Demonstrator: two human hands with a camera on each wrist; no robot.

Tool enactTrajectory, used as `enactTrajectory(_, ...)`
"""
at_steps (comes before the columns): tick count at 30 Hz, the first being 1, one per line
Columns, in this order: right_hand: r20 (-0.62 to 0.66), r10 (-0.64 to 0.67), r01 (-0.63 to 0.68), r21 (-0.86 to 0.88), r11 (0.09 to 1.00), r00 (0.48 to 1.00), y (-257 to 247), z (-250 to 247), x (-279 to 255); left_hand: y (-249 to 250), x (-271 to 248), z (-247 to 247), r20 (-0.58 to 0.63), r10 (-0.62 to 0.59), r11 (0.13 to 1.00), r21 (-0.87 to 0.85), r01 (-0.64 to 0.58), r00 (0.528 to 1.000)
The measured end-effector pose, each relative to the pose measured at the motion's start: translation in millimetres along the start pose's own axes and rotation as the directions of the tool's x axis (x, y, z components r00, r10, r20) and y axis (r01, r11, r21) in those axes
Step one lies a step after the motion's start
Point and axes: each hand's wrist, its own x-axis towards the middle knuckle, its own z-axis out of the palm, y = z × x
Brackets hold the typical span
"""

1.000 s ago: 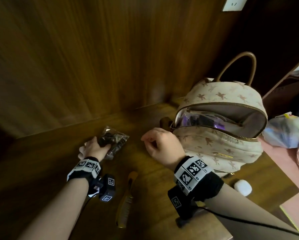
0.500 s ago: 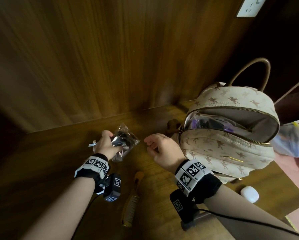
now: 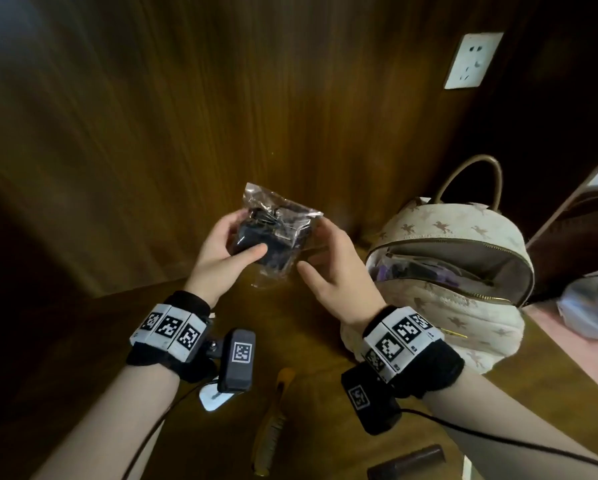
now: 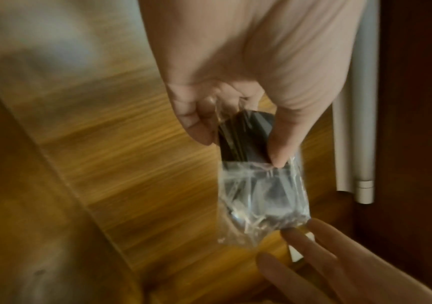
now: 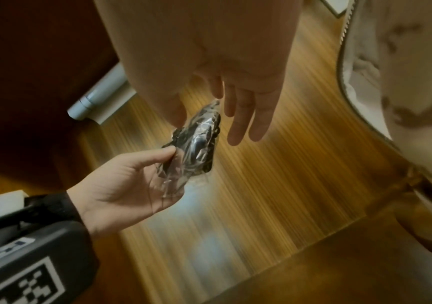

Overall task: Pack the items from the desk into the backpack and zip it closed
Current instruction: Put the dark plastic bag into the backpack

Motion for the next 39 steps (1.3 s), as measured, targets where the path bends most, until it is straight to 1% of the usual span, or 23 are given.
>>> enactTrajectory(2,-0.046,-0.017,0.019,0.027,0.999,0.999,-7,-16,2,23,-1,10,0.003,0.045,0.999,-0.029,-0.045,0.999)
enactTrajectory(6,-0.154,0.027,-0.006,0.134,0.991,0.988,-21,-60,-1,56,-4,36,0.049,0.121,0.987,-0.109,-0.115,0.991)
enactTrajectory(7,-0.186,0.028,-0.003,0.134,0.991,0.982,-22,-72,-2,62,-4,44,0.065,0.148,0.984,-0.114,-0.14,0.987)
enactTrajectory(10,-0.262,0.004,0.005,0.035,0.999,0.965,-21,-111,-7,78,-4,68,0.147,0.223,0.974,-0.065,-0.216,0.964)
enactTrajectory(12,-0.294,0.015,-0.02,-0.015,1.0,0.956,-22,-137,-9,89,-3,86,0.227,0.248,0.968,-0.022,-0.25,0.942)
enactTrajectory(13,-0.288,0.032,-0.039,-0.02,0.999,0.957,-23,-149,-10,93,-3,96,0.269,0.262,0.962,0.002,-0.273,0.927)
enactTrajectory(15,-0.21,0.075,-0.078,-0.007,0.997,0.975,-20,-169,-12,101,-2,116,0.335,0.298,0.945,0.027,-0.325,0.894)
enactTrajectory(17,-0.138,0.107,-0.112,-0.029,0.993,0.985,-15,-182,-15,107,-1,136,0.366,0.339,0.93,0.008,-0.367,0.867)
enactTrajectory(18,-0.146,0.116,-0.124,-0.045,0.991,0.982,-12,-188,-18,108,0,145,0.37,0.358,0.923,-0.006,-0.384,0.857)
enactTrajectory(22,-0.248,0.158,-0.17,-0.028,0.985,0.956,2,-197,-36,97,1,167,0.374,0.404,0.909,-0.056,-0.414,0.835)
enactTrajectory(24,-0.285,0.18,-0.2,-0.042,0.979,0.941,12,-196,-47,88,-2,170,0.37,0.435,0.891,-0.043,-0.453,0.821)
enactTrajectory(25,-0.316,0.188,-0.218,-0.061,0.974,0.93,17,-194,-52,82,-3,171,0.355,0.444,0.886,-0.033,-0.463,0.823)
enactTrajectory(26,-0.348,0.2,-0.24,-0.076,0.968,0.916,24,-192,-57,75,-4,172,0.336,0.437,0.891,-0.03,-0.454,0.834)
enactTrajectory(28,-0.381,0.236,-0.284,-0.074,0.956,0.894,34,-189,-66,59,-3,175,0.304,0.388,0.909,0.03,-0.416,0.87)
enactTrajectory(30,-0.383,0.263,-0.308,-0.062,0.949,0.886,44,-185,-74,43,0,178,0.278,0.366,0.899,0.14,-0.414,0.888)
enactTrajectory(32,-0.381,0.283,-0.335,-0.077,0.939,0.88,51,-183,-82,32,2,181,0.291,0.363,0.875,0.219,-0.431,0.885)
enactTrajectory(35,-0.351,0.39,-0.455,-0.124,0.882,0.851,63,-183,-90,27,0,186,0.338,0.381,0.808,0.33,-0.488,0.861)
enactTrajectory(37,-0.341,0.466,-0.531,-0.126,0.838,0.816,68,-183,-92,26,0,186,0.369,0.398,0.774,0.356,-0.523,0.84)
enactTrajectory(39,-0.347,0.506,-0.58,-0.155,0.8,0.79,71,-182,-89,27,1,185,0.42,0.376,0.755,0.378,-0.536,0.826)
